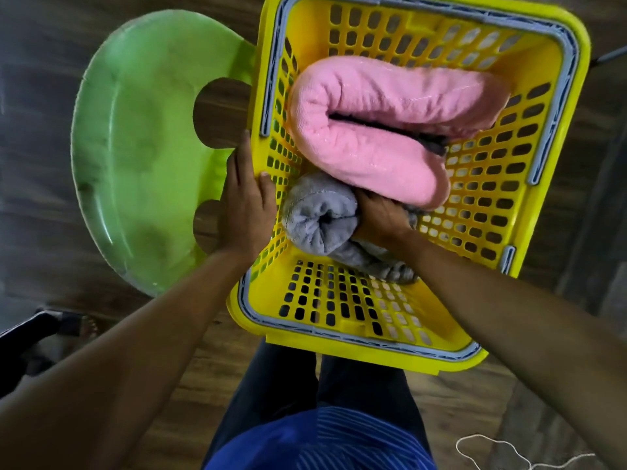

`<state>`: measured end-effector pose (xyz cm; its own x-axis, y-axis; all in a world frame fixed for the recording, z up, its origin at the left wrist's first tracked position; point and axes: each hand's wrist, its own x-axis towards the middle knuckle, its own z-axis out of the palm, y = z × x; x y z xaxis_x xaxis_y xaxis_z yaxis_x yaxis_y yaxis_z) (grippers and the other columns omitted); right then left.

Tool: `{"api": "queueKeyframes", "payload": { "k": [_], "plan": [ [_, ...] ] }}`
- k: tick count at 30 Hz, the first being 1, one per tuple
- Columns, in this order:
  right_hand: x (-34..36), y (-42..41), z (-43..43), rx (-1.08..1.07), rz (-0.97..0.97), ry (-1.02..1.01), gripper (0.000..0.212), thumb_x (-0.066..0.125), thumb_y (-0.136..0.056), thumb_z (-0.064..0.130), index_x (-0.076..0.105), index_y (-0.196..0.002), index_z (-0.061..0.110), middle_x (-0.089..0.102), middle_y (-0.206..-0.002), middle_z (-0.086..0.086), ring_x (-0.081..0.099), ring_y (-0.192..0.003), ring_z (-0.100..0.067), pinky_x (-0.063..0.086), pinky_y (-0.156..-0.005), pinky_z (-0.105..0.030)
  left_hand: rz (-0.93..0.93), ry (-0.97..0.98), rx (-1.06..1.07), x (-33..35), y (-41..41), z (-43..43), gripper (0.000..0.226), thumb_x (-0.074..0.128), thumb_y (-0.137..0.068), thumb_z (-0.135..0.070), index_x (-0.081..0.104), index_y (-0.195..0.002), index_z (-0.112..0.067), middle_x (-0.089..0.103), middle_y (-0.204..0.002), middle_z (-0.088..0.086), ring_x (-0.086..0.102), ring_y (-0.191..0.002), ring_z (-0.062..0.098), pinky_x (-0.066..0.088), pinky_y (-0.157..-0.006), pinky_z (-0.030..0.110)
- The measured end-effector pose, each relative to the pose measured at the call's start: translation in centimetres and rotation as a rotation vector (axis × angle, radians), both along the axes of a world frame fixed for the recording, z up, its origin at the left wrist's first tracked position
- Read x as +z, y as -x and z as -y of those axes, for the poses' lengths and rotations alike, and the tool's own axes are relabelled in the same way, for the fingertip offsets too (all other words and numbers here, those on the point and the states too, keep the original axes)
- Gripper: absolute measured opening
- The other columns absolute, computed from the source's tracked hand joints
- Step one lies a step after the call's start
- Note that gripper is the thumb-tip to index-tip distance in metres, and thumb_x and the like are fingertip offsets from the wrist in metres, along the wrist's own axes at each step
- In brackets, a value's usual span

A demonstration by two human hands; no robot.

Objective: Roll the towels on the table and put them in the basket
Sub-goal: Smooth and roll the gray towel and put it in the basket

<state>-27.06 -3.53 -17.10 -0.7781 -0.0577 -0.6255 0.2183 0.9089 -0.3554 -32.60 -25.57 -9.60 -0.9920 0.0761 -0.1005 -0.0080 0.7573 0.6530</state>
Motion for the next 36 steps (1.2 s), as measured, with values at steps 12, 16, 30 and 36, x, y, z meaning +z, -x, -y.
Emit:
{"api": "queueKeyframes", "payload": {
  "k": [12, 16, 30, 36],
  "plan": [
    [0.2, -1.6, -1.5, 0.166, 0.177, -0.148, 0.132, 0.077, -0.062, 0.062, -0.004, -0.154, 0.014, 0.006, -0.160, -0.010, 0.008, -0.147, -0.031, 0.013, -0.116, -0.050, 0.002, 0.026, -0.004, 0.2, 0.1, -0.2, 0.055, 0.037, -0.098, -0.015, 0.024, -0.151, -0.007, 0.039, -0.145, 0.018, 0.049, -0.123, 0.031, 0.045, -0.089, 0.032],
    [-0.3, -3.0, -0.3, 0.069, 0.174, -0.202, 0.123, 0.076, -0.069, 0.054, -0.002, -0.154, 0.012, 0.012, -0.159, -0.014, 0.014, -0.145, -0.032, 0.019, -0.115, -0.051, 0.005, 0.039, -0.006, 0.2, 0.1, -0.1, 0.055, 0.036, -0.098, -0.016, 0.023, -0.152, -0.008, 0.037, -0.147, 0.018, 0.046, -0.128, 0.031, 0.043, -0.093, 0.031],
    [-0.9, -7.8, 2.2, -0.067, 0.021, -0.001, 0.060, 0.067, -0.084, 0.031, 0.046, -0.139, 0.026, 0.050, -0.134, -0.005, 0.043, -0.124, -0.033, 0.040, -0.100, -0.045, 0.003, 0.040, -0.015, 0.3, -0.1, 0.0, 0.055, 0.035, -0.100, -0.017, 0.021, -0.152, -0.009, 0.034, -0.149, 0.017, 0.041, -0.131, 0.028, 0.041, -0.097, 0.032],
    [-0.9, -10.0, 3.0, -0.108, 0.116, 0.179, 0.055, 0.065, -0.089, 0.032, 0.048, -0.139, 0.021, 0.046, -0.140, -0.014, 0.049, -0.122, -0.037, 0.045, -0.098, -0.045, 0.008, 0.039, -0.016, 0.4, -0.1, 0.1, 0.056, 0.035, -0.099, -0.016, 0.020, -0.152, -0.009, 0.034, -0.149, 0.018, 0.042, -0.131, 0.030, 0.039, -0.096, 0.030]
  ]
}}
